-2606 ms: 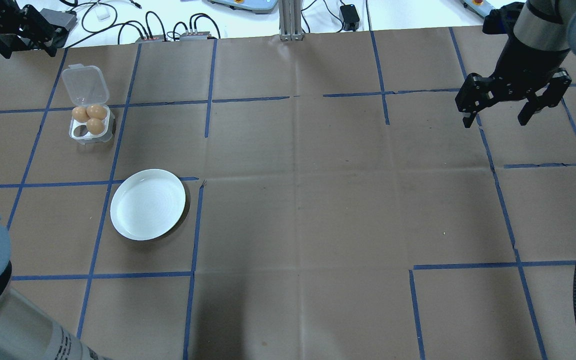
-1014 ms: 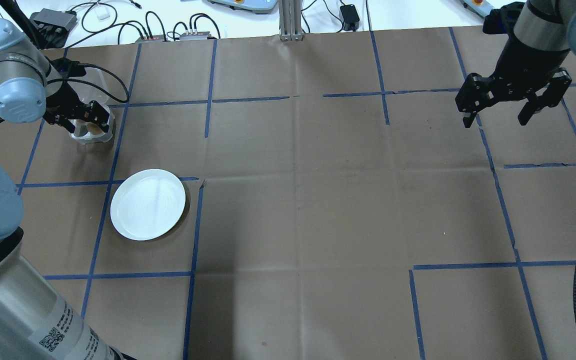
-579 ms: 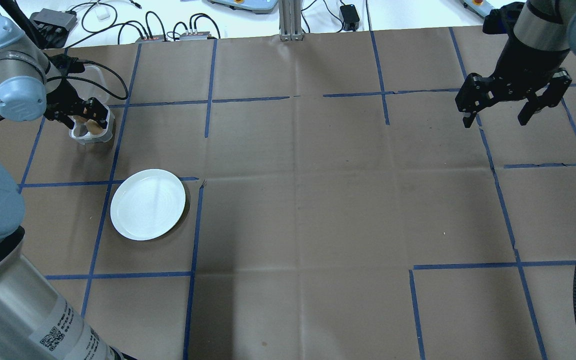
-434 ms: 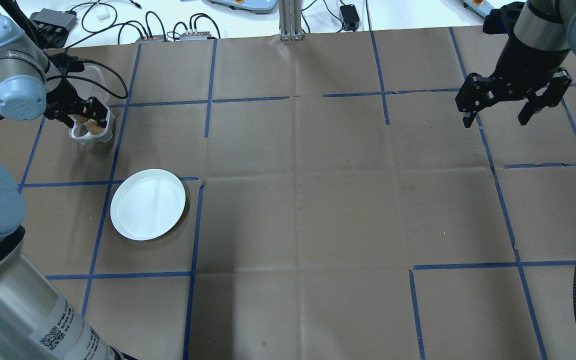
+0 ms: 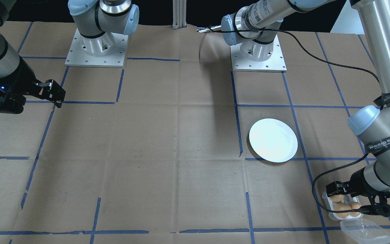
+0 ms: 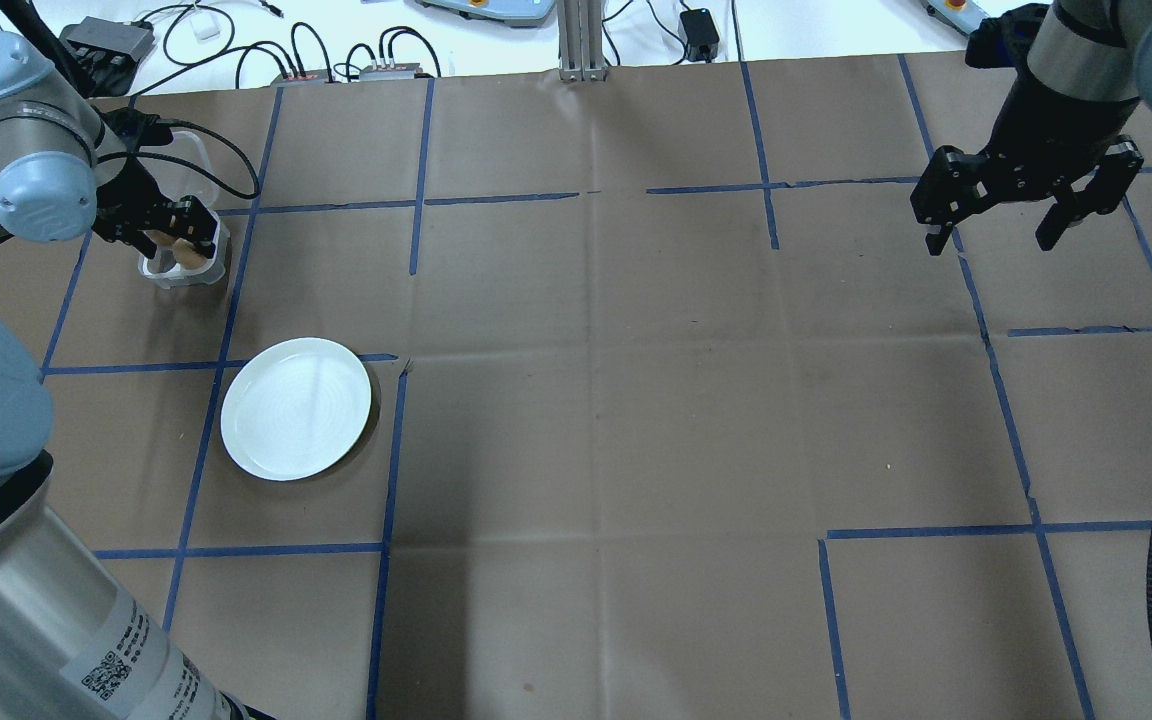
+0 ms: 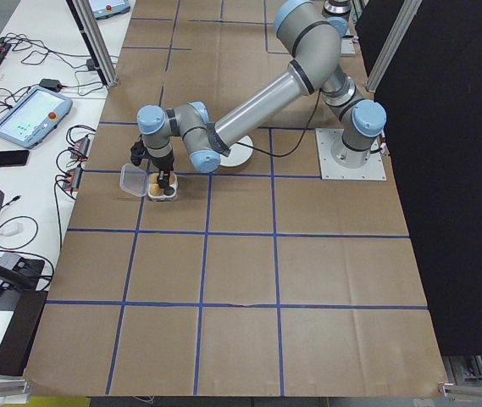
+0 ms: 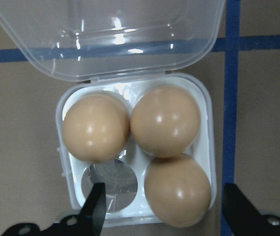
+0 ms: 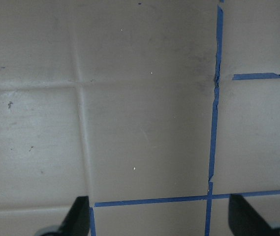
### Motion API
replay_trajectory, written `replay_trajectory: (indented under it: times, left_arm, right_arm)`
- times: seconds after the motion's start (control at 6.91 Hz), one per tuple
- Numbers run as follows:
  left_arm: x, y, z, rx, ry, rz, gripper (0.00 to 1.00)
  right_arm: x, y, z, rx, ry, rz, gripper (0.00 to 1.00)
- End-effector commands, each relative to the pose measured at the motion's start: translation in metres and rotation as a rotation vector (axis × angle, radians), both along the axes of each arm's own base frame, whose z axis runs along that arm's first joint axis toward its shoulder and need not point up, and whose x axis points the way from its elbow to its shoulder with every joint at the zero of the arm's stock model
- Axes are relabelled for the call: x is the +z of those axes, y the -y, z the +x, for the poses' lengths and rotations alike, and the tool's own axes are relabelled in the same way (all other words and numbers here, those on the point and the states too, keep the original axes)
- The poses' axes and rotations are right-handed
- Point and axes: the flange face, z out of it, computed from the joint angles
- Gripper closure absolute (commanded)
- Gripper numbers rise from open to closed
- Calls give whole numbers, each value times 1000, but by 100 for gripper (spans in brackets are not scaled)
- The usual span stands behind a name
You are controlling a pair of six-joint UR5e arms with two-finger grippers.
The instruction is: Place egg on plate
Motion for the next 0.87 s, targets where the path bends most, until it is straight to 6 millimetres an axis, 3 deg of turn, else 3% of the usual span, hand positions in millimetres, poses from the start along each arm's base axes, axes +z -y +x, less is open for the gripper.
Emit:
replay_trajectory:
  times: [0.0, 0.14, 0.72]
  left_arm:
    - [-1, 0, -1, 0, -1, 2, 35]
    - [1, 0, -2, -1, 1, -1, 46]
    - [9, 0, -3, 0, 3, -12, 76]
  right_arm:
    - [0, 0, 0, 0, 0, 0, 0]
    - [0, 0, 0, 0, 0, -1, 0]
    - [0, 0, 0, 0, 0, 0, 0]
